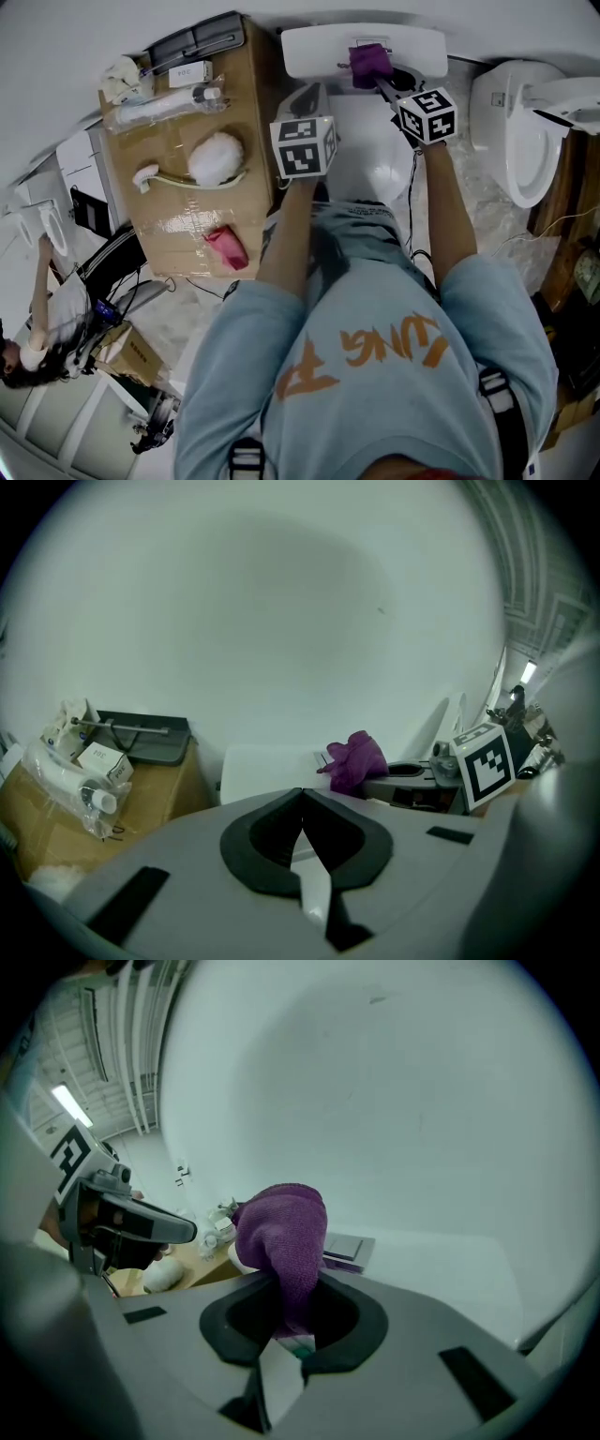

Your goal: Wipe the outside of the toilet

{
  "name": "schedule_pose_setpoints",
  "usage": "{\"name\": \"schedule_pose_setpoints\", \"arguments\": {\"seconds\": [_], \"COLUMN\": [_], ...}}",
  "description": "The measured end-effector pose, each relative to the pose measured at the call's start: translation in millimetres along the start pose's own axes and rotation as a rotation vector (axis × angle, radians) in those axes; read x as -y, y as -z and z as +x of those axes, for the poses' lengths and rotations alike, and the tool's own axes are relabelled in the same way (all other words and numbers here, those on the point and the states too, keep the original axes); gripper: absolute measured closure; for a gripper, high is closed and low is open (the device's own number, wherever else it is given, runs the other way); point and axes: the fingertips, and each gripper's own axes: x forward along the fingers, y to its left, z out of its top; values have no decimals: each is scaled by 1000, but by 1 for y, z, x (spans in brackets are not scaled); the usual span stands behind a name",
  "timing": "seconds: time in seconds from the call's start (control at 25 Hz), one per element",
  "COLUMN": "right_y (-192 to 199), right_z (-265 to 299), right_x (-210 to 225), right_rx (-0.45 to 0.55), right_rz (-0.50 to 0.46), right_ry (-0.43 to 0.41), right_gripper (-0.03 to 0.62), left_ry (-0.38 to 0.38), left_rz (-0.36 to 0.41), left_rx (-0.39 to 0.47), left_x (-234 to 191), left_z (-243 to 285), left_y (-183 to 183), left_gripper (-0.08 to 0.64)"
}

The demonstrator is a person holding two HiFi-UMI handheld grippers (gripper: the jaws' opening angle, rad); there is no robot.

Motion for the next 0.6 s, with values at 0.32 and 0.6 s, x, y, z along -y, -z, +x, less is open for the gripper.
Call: {"name": "schedule_pose_setpoints", "arguments": {"seconds": [0.32,0.6], "right_y": [7,13], "right_z": [-35,-61], "right_x": [47,93], "right_rx": [28,76], "right_rz": [81,182], "right_ry": [86,241], "right_gripper": [517,515], "left_ry": [22,36], "left_rz": [29,42], "left_rx": [-15,-28], "left_x": [12,17], "left_z": [4,7], "left_y": [1,7], "left_gripper": [535,535]}}
